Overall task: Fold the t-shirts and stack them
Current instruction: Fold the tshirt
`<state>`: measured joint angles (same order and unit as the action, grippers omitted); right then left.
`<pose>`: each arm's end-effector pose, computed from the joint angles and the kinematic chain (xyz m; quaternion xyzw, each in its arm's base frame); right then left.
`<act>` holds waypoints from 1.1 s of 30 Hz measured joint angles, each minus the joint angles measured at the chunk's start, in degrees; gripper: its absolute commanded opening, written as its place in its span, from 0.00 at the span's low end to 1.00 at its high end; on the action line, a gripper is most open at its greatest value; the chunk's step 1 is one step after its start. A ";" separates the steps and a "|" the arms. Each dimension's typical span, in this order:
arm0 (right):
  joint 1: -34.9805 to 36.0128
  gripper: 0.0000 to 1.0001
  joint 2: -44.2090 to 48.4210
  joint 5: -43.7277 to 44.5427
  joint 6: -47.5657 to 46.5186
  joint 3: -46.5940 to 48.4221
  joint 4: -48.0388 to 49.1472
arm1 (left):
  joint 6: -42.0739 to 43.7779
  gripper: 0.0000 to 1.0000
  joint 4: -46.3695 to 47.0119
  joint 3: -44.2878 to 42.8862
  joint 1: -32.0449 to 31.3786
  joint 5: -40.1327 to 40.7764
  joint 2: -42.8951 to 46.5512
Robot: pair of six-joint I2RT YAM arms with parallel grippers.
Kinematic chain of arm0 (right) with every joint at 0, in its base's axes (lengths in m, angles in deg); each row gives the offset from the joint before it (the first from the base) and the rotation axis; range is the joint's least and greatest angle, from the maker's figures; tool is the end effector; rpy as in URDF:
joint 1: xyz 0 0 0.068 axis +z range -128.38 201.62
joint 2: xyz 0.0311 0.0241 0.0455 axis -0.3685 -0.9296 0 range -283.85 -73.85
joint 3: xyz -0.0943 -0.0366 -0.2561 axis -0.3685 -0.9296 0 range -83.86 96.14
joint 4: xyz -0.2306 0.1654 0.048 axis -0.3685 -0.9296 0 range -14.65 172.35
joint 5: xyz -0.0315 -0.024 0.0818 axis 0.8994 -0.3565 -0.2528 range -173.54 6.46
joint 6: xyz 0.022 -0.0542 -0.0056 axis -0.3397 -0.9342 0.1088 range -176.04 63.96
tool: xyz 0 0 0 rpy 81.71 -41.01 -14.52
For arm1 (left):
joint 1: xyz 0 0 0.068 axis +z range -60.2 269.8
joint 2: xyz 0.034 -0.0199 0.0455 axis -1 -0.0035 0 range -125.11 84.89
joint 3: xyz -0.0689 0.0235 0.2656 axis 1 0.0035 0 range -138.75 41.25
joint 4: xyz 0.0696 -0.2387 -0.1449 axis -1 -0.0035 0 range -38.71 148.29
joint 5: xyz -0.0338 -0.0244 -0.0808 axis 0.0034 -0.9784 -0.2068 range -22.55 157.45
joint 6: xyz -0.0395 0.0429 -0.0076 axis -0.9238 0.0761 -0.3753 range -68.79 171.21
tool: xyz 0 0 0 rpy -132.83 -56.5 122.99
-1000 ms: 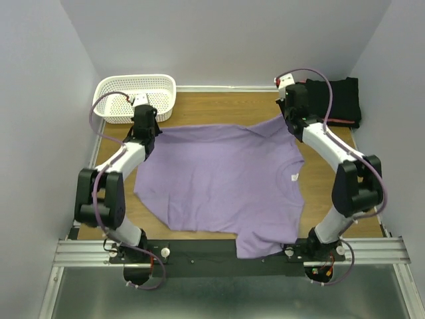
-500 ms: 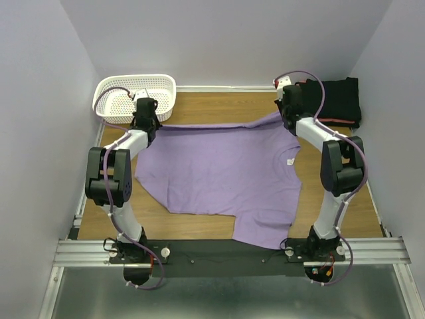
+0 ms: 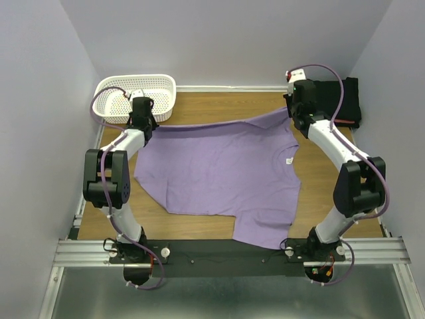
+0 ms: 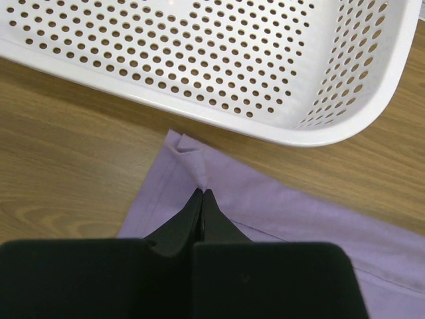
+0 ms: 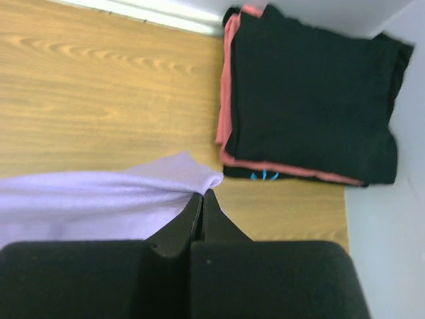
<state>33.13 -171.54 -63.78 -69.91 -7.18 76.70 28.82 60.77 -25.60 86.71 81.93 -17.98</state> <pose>0.4281 0.0724 0.2847 -0.0962 0.8378 -0.1567 0.5141 0.4315 -0.0126 0.1978 -0.2053 0.8517 0.0049 0.4821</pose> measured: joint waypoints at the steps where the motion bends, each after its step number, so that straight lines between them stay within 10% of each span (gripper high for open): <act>1: 0.00 0.01 0.57 -0.17 0.74 0.00 -0.90 | 0.00 0.00 -0.39 0.00 0.00 -0.04 0.33; 33: 0.00 0.01 10.75 -10.45 25.27 -6.12 -30.14 | -1.51 0.00 -9.88 3.80 1.79 0.02 9.25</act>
<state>33.13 -160.78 -74.22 -44.64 -13.30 46.56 27.31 50.89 -21.80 88.50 81.95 -8.73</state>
